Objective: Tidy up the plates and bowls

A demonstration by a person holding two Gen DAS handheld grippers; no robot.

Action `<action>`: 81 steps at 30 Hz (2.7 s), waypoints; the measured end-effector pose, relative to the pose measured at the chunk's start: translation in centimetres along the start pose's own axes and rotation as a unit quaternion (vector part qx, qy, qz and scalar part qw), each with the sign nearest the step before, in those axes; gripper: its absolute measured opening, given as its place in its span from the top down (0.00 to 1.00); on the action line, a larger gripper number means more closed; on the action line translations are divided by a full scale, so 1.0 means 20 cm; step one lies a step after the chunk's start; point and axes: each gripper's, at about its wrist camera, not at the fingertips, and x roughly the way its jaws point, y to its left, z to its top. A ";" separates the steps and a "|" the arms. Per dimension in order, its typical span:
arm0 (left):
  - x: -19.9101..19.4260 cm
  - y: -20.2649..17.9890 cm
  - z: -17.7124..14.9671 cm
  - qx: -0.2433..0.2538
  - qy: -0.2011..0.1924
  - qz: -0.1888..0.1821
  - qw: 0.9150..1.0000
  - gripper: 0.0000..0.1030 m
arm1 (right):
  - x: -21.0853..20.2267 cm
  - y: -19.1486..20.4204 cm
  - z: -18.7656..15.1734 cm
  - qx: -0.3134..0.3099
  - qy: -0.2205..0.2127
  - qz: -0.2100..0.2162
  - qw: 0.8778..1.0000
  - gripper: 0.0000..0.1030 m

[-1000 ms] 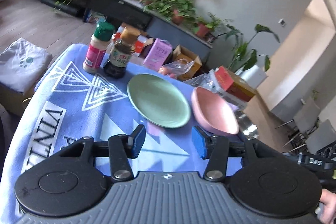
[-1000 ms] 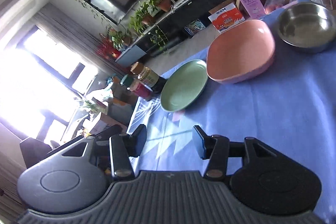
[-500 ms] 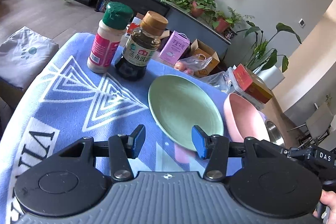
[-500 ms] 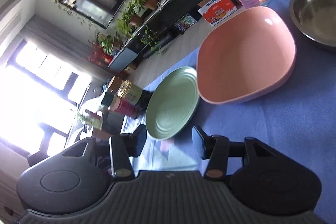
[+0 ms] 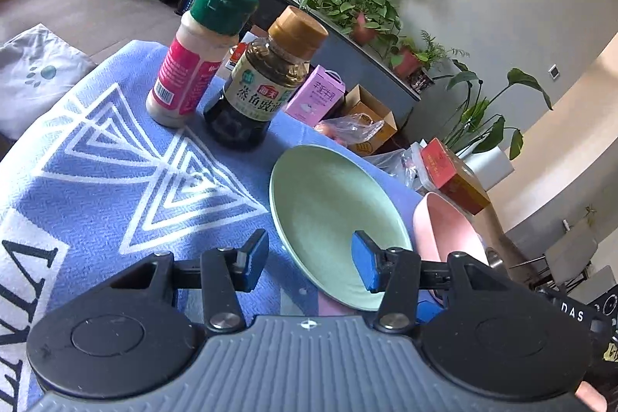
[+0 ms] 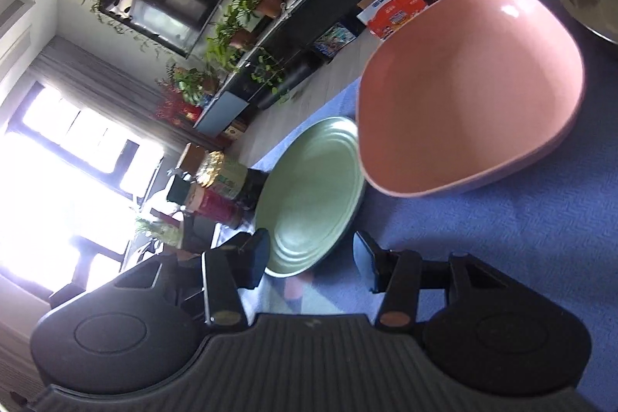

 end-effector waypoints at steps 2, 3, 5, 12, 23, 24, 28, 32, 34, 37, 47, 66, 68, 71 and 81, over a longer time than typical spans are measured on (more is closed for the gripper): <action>0.01 0.00 0.00 0.004 -0.001 0.001 1.000 0.62 | 0.00 0.00 0.01 -0.005 -0.003 -0.002 1.000 0.54; 0.01 0.00 -0.01 0.005 -0.002 0.002 1.000 0.63 | 0.01 0.00 0.01 -0.008 -0.003 -0.003 1.000 0.55; 0.01 0.01 -0.01 0.005 -0.002 0.002 1.000 0.73 | 0.01 -0.01 0.01 -0.013 -0.002 -0.006 1.000 0.59; 0.03 0.05 -0.03 -0.006 0.003 0.002 1.000 0.88 | 0.06 -0.04 0.01 -0.022 0.003 -0.020 1.000 0.86; -0.04 0.03 -0.05 0.002 0.021 0.010 1.000 0.87 | 0.04 0.01 0.00 -0.050 0.011 -0.033 0.998 0.89; -0.05 0.03 -0.05 0.004 0.023 0.010 1.000 0.87 | 0.05 0.02 0.00 -0.051 0.012 -0.034 0.998 0.89; -0.12 0.02 -0.06 0.007 0.026 0.013 1.000 0.87 | 0.02 0.05 -0.01 -0.054 0.020 -0.032 0.998 0.89; -0.23 0.01 -0.09 0.010 0.026 0.012 1.000 0.87 | -0.02 0.10 -0.05 -0.061 0.029 -0.031 0.997 0.89; -0.27 -0.01 -0.11 0.012 0.027 0.009 1.000 0.87 | -0.05 0.13 -0.07 -0.066 0.029 -0.031 0.997 0.89; -0.34 -0.04 -0.15 0.019 0.026 0.004 0.999 0.87 | -0.10 0.16 -0.11 -0.074 0.027 -0.033 0.996 0.89; -0.44 -0.13 -0.30 0.036 0.047 -0.029 0.998 0.87 | -0.25 0.11 -0.20 -0.066 0.026 -0.047 0.996 0.89; -0.43 -0.27 -0.53 0.081 0.089 -0.047 0.992 0.86 | -0.47 -0.01 -0.36 -0.033 0.016 -0.068 0.997 0.88; -0.43 -0.28 -0.54 0.085 0.092 -0.047 0.991 0.86 | -0.47 0.00 -0.37 -0.033 0.016 -0.073 0.997 0.88; -0.43 -0.26 -0.56 0.082 0.097 -0.047 0.991 0.86 | -0.47 -0.01 -0.38 -0.031 0.021 -0.075 0.996 0.88; -0.44 -0.22 -0.60 0.077 0.105 -0.040 0.991 0.84 | -0.49 -0.01 -0.44 -0.043 0.032 -0.076 0.996 0.88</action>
